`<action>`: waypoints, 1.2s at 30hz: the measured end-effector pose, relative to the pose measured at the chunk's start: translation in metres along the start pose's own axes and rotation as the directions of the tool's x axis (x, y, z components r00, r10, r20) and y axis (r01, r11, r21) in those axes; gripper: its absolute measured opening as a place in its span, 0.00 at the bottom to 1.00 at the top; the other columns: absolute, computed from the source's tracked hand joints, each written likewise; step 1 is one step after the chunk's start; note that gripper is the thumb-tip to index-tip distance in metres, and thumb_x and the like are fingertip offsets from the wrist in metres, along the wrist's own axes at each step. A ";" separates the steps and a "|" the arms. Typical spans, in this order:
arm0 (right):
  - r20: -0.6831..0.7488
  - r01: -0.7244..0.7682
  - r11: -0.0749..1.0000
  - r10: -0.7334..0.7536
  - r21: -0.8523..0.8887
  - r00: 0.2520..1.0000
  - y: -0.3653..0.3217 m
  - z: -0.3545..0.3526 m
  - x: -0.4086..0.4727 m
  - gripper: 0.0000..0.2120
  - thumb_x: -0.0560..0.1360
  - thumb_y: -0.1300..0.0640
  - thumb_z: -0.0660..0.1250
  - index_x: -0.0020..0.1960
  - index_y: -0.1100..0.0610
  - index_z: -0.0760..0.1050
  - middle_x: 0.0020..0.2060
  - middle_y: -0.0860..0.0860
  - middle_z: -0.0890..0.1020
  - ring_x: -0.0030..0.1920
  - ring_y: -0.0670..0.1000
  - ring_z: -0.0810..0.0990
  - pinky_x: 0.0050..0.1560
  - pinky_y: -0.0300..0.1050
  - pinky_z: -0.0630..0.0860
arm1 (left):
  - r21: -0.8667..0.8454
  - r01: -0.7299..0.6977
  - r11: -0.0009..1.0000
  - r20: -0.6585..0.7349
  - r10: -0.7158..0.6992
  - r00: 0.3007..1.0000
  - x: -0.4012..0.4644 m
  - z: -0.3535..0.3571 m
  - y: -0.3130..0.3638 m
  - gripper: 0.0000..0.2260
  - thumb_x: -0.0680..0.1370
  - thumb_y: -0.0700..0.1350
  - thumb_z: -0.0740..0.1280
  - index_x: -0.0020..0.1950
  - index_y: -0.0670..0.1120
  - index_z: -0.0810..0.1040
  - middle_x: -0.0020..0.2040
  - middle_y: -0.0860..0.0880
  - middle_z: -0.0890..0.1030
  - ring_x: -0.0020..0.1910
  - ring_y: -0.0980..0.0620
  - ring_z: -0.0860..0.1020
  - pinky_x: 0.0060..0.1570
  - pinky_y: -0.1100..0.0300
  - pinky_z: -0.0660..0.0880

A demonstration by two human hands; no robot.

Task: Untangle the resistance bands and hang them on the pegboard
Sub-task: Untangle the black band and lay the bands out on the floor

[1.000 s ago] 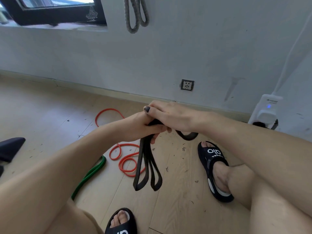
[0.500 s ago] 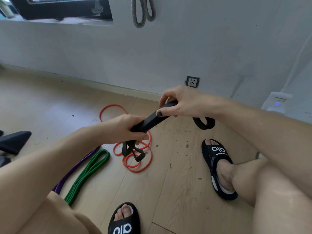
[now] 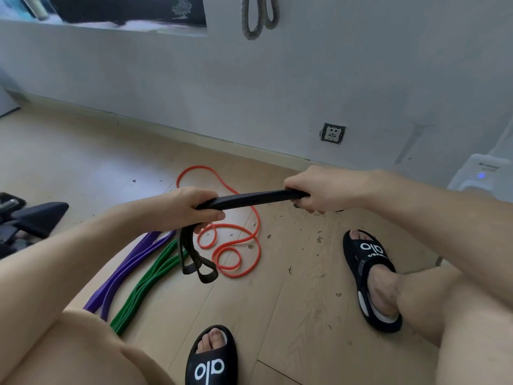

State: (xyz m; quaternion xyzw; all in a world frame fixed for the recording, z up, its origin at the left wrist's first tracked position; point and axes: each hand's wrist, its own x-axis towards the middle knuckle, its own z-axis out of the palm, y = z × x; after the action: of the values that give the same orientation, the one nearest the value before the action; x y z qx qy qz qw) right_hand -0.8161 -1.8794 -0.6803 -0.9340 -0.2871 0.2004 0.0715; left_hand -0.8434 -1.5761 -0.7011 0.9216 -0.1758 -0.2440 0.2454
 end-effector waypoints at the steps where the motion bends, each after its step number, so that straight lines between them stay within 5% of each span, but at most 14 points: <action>1: -0.001 0.002 1.000 -0.002 0.011 1.000 0.000 0.000 0.002 0.06 0.80 0.59 0.61 0.46 0.50 0.71 0.36 0.48 0.81 0.33 0.49 0.82 0.33 0.48 0.80 | 0.005 0.010 1.000 0.007 -0.010 1.000 -0.002 0.000 -0.003 0.10 0.82 0.54 0.67 0.45 0.50 0.76 0.37 0.47 0.82 0.34 0.52 0.79 0.42 0.50 0.80; 8: 0.048 0.042 0.999 -0.042 0.002 0.998 -0.001 0.020 0.014 0.05 0.80 0.59 0.61 0.47 0.52 0.71 0.37 0.48 0.82 0.34 0.47 0.83 0.39 0.47 0.79 | 0.229 0.044 0.972 -0.032 -0.038 0.999 -0.015 -0.007 -0.030 0.09 0.80 0.50 0.68 0.42 0.49 0.73 0.33 0.52 0.75 0.29 0.58 0.71 0.34 0.63 0.69; 12: 0.099 0.011 0.999 -0.008 -0.037 0.995 0.002 0.030 0.025 0.07 0.81 0.56 0.60 0.45 0.48 0.71 0.38 0.47 0.82 0.36 0.48 0.84 0.44 0.52 0.81 | 0.355 0.144 0.924 -0.047 -0.137 0.990 -0.054 -0.005 -0.073 0.11 0.80 0.46 0.66 0.41 0.55 0.68 0.34 0.52 0.75 0.31 0.55 0.71 0.34 0.61 0.67; 20: 0.240 0.070 0.989 -0.036 -0.133 0.970 -0.046 0.066 0.092 0.06 0.80 0.59 0.59 0.48 0.51 0.73 0.41 0.48 0.82 0.37 0.51 0.83 0.41 0.48 0.79 | 0.062 0.212 0.975 -0.077 -0.207 0.975 -0.105 0.069 -0.152 0.10 0.78 0.47 0.73 0.41 0.56 0.73 0.32 0.56 0.75 0.32 0.60 0.74 0.34 0.67 0.70; 23: 0.281 0.124 0.968 -0.060 -0.216 0.958 -0.063 0.095 0.124 0.05 0.80 0.58 0.60 0.51 0.52 0.74 0.41 0.47 0.80 0.35 0.48 0.78 0.42 0.47 0.76 | 0.001 0.289 0.957 -0.055 -0.288 0.956 -0.118 0.104 -0.184 0.08 0.76 0.49 0.73 0.41 0.54 0.75 0.32 0.53 0.78 0.31 0.57 0.77 0.38 0.55 0.76; 29: 0.426 0.289 0.915 -0.152 -0.280 0.892 -0.102 0.175 0.186 0.08 0.82 0.57 0.59 0.46 0.46 0.69 0.41 0.46 0.71 0.47 0.54 0.72 0.44 0.46 0.67 | -0.166 0.520 0.838 0.006 -0.526 0.850 -0.144 0.180 -0.227 0.11 0.77 0.58 0.72 0.44 0.52 0.78 0.34 0.51 0.81 0.31 0.59 0.79 0.38 0.56 0.79; 32: 0.463 0.369 0.883 -0.207 -0.291 0.862 -0.116 0.212 0.218 0.07 0.81 0.56 0.59 0.55 0.51 0.74 0.47 0.50 0.78 0.52 0.58 0.79 0.43 0.47 0.69 | -0.176 0.614 0.769 0.024 -0.620 0.784 -0.156 0.216 -0.246 0.17 0.75 0.66 0.69 0.43 0.53 0.76 0.33 0.51 0.82 0.28 0.57 0.80 0.35 0.54 0.79; 36: 0.486 0.452 0.844 -0.278 -0.289 0.829 -0.135 0.257 0.257 0.08 0.82 0.57 0.58 0.57 0.52 0.74 0.42 0.50 0.74 0.45 0.57 0.76 0.40 0.47 0.68 | -0.072 0.702 0.709 0.030 -0.702 0.712 -0.163 0.261 -0.268 0.19 0.75 0.69 0.65 0.42 0.54 0.74 0.34 0.54 0.77 0.36 0.54 0.76 0.34 0.55 0.70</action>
State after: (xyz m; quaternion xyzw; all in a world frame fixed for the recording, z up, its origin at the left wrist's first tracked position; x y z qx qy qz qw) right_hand -0.7972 -1.6184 -0.9660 -0.7879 -0.5065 0.3197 -0.1432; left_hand -1.0621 -1.3804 -0.9840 0.9090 0.1969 -0.3256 0.1700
